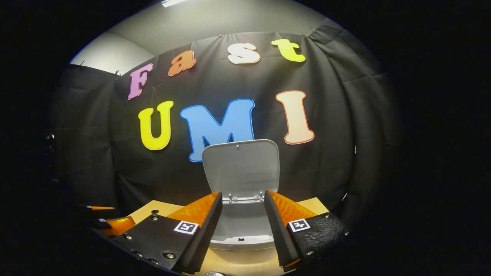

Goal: Press the lid of the desktop garbage bin to open it, pick up the crumpled paper on the desktop and throw it into the bin, then pick up the pop can on the desktop and drop it into the bin, and finally close the garbage bin lid.

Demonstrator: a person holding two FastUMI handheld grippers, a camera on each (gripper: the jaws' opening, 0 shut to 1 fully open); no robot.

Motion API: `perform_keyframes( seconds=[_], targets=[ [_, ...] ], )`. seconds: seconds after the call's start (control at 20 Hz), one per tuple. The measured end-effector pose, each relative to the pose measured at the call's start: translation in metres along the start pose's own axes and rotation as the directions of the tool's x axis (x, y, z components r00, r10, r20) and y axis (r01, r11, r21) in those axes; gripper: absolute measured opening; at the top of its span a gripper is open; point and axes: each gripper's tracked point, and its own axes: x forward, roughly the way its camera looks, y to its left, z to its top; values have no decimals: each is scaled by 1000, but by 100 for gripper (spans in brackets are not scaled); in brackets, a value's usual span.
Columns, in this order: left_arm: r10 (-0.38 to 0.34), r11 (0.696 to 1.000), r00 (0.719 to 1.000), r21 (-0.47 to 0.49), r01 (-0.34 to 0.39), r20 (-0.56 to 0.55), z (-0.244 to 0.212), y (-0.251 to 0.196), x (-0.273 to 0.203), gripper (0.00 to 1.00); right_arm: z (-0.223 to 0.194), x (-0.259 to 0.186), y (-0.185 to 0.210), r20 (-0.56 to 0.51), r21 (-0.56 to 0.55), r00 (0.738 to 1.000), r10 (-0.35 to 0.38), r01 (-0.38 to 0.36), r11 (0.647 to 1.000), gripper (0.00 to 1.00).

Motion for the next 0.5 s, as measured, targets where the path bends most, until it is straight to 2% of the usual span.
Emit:
perform_keyframes(
  seconds=[0.25, 0.5],
  targets=[
    [-52, 999, 984, 1, 53, -168, -107, -9, 14, 94, 2, -7, -6, 0, 2, 1000, -19, 19, 1000, 71],
    [-80, 997, 936, -14, 80, -342, -208, -12, 21, 96, -5, -16, -23, -11, 15, 998, -63, 63, 998, 70]
  ],
)
